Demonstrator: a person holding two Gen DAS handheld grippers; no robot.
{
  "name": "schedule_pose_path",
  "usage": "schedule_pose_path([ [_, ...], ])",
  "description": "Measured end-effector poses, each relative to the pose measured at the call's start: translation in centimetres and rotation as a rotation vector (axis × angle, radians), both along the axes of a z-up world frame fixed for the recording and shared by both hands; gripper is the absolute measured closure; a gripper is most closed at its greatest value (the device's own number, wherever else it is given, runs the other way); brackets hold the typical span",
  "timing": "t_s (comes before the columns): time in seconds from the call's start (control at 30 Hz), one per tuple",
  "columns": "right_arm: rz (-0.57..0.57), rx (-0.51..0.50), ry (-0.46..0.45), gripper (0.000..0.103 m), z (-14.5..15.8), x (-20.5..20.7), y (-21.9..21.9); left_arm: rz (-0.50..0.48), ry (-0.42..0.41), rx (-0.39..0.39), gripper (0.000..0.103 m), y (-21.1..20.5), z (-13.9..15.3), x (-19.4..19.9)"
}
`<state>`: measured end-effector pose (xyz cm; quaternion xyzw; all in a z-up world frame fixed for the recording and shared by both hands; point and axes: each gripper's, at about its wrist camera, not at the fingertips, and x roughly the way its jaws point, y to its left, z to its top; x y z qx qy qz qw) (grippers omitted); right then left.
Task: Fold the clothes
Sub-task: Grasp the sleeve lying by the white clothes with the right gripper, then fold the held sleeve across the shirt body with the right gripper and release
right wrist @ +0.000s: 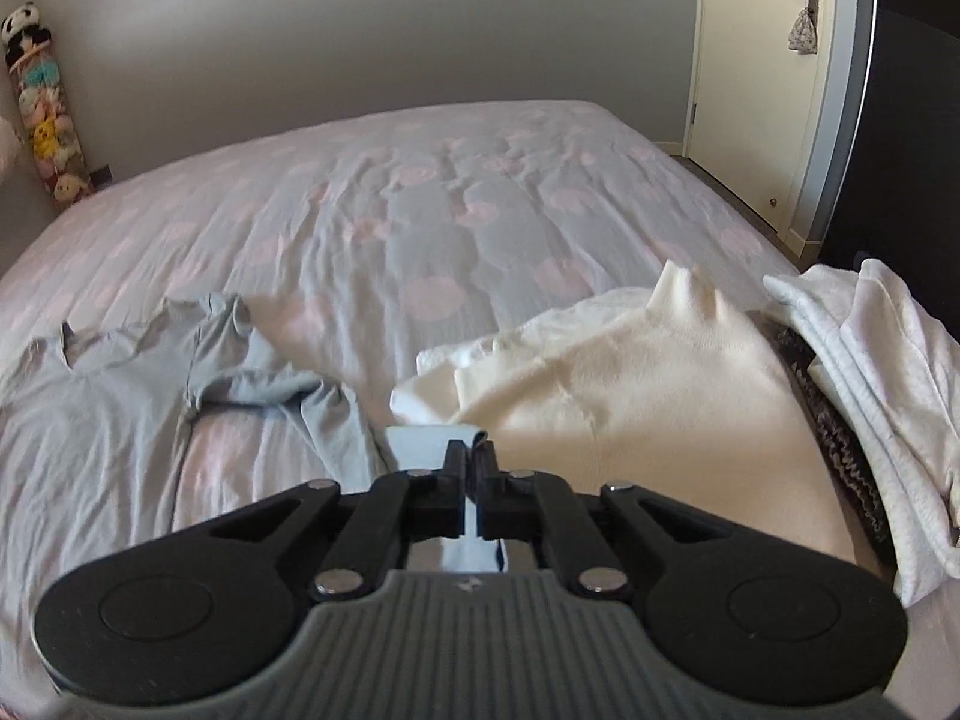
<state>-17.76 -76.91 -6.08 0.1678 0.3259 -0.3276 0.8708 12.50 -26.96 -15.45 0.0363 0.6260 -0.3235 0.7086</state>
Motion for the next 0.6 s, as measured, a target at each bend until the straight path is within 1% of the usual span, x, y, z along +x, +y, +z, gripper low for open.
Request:
schedule_pose_path([
  [0.1, -0.034, -0.004, -0.074, 0.100, 3.0, 0.0, -1.6, -0.001, 0.005, 0.000, 0.061, -0.2, -0.1, 0.0],
  [0.13, -0.041, -0.018, -0.086, 0.100, 3.9, 0.1, -2.1, -0.002, 0.007, 0.000, 0.061, -0.2, -0.1, 0.0],
  [0.2, -0.057, -0.063, -0.091, 0.100, 5.5, 0.4, -3.0, 0.004, 0.009, 0.004, 0.061, -0.2, -0.1, 0.1],
  [0.27, -0.084, -0.083, -0.083, 0.100, 6.2, 0.5, -4.3, 0.013, 0.009, 0.009, 0.061, -0.2, -0.1, 0.3],
  [0.33, -0.137, -0.091, -0.056, 0.100, 6.1, 0.6, -6.3, 0.019, 0.011, 0.013, 0.061, -0.2, -0.1, 0.5],
  [0.5, -0.254, -0.041, -0.026, 0.100, 3.7, 0.6, -10.6, 0.026, 0.013, 0.029, 0.061, -0.7, -0.2, 1.0],
  [0.53, -0.271, -0.032, -0.007, 0.100, 3.1, 0.7, -11.2, 0.027, 0.013, 0.033, 0.061, -0.8, -0.2, 1.1],
  [0.6, -0.298, -0.047, 0.051, 0.100, 2.1, 1.0, -11.8, 0.033, 0.010, 0.037, 0.061, -1.0, 0.1, 1.6],
])
